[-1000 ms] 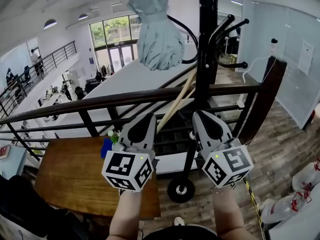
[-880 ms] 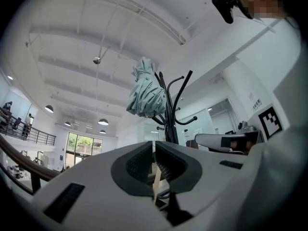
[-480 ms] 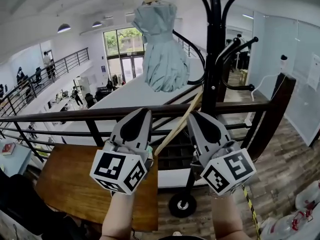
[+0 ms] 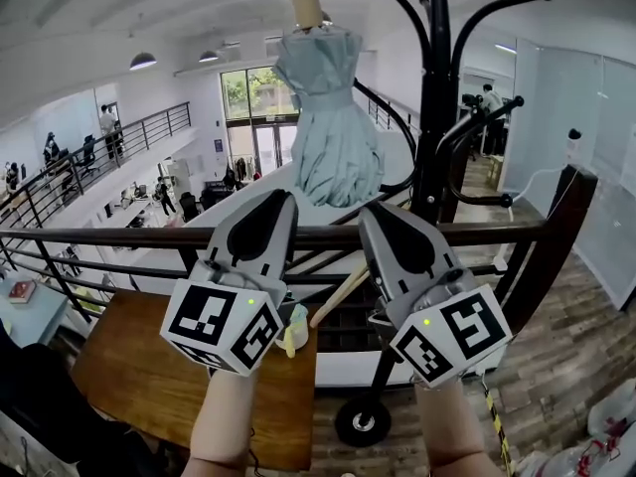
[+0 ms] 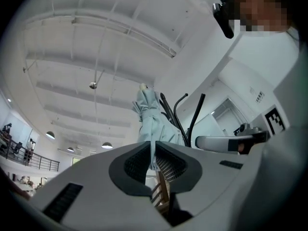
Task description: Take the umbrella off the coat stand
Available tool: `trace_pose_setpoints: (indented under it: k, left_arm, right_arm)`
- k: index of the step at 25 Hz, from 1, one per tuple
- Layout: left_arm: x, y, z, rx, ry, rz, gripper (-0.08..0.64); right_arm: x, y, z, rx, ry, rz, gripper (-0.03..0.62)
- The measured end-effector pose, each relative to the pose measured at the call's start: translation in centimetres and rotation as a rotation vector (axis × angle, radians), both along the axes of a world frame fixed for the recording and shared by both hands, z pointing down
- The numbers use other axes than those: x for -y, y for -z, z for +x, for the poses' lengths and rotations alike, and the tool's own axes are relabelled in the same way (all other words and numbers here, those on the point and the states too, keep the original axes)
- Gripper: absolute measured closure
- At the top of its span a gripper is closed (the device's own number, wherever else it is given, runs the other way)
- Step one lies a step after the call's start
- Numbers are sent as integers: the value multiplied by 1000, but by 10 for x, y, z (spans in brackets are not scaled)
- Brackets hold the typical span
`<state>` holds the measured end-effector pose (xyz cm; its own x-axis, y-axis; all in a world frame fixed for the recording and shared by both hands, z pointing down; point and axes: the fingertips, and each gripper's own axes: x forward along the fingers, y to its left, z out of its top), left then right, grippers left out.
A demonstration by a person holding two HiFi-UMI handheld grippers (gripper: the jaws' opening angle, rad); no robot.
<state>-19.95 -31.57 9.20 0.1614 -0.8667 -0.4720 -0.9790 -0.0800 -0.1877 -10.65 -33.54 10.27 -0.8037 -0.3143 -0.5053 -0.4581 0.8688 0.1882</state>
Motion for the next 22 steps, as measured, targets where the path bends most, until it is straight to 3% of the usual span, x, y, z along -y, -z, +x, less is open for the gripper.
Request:
trace_pose_setpoints:
  k: [7, 17, 22]
  left_arm:
    - [8, 43, 8, 65, -10, 49, 531]
    - [12, 81, -3, 70, -7, 89, 530]
    - [23, 88, 5, 89, -55, 65, 400]
  right_arm:
    - [7, 19, 2, -2, -24, 56, 563]
    - [9, 33, 3, 17, -46, 90, 563]
    - [12, 30, 0, -1, -62, 101, 563]
